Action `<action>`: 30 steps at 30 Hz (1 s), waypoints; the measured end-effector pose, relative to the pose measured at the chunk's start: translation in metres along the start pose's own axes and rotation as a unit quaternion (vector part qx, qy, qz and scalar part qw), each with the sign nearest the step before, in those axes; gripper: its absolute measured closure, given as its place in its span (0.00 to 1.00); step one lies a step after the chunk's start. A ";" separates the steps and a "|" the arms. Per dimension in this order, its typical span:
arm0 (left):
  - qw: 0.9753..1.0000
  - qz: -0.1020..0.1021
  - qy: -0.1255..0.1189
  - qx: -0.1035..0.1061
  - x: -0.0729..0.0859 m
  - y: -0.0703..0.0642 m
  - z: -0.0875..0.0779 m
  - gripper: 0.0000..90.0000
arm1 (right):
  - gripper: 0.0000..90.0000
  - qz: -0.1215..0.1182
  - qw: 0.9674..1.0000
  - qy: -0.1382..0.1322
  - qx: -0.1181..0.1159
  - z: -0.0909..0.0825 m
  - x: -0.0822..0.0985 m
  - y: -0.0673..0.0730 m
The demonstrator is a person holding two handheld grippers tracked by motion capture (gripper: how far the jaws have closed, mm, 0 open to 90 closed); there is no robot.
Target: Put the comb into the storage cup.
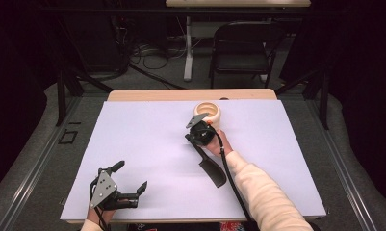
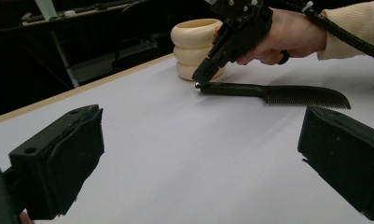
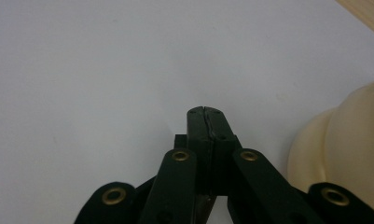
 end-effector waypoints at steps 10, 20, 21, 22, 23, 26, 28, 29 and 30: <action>1.000 -0.001 -0.001 -0.001 0.000 0.000 0.000 0.00 | 1.00 0.017 1.000 0.011 0.008 0.001 0.008 -0.010; 1.000 0.000 -0.001 -0.002 0.000 0.000 0.000 0.00 | 1.00 0.035 0.999 0.028 0.019 -0.005 0.015 -0.015; 1.000 0.000 -0.001 -0.002 0.000 0.000 -0.001 0.00 | 1.00 0.030 0.999 0.026 0.019 -0.006 0.015 -0.017; 1.000 0.000 -0.001 -0.002 0.000 0.000 0.000 0.00 | 1.00 0.032 0.999 0.026 0.019 -0.007 0.016 -0.017; 1.000 0.001 0.000 -0.002 0.000 0.000 0.000 0.00 | 1.00 0.033 0.999 0.027 0.019 -0.009 0.016 -0.017; 1.000 0.000 -0.001 -0.002 0.000 0.000 -0.001 0.00 | 1.00 0.031 0.999 0.028 0.018 -0.011 0.017 -0.018; 1.000 0.000 0.000 -0.002 0.000 0.000 0.000 0.00 | 1.00 0.033 0.999 0.031 0.016 -0.013 0.018 -0.017; 1.000 0.001 0.000 -0.002 0.000 0.000 -0.001 0.00 | 1.00 0.031 0.999 0.032 0.016 -0.013 0.019 -0.017; 1.000 0.000 0.000 -0.002 0.000 0.000 0.000 0.00 | 1.00 0.031 0.999 0.034 0.015 -0.013 0.019 -0.017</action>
Point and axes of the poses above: each handheld gripper's, and its own axes: z roughly forward along the jaws, x roughly out of its underside, y roughly to its left, the point moved 2 cm from there along z, roughly forward along the jaws, and after that the axes turned 7 degrees about -y, right-handed, at the moved point
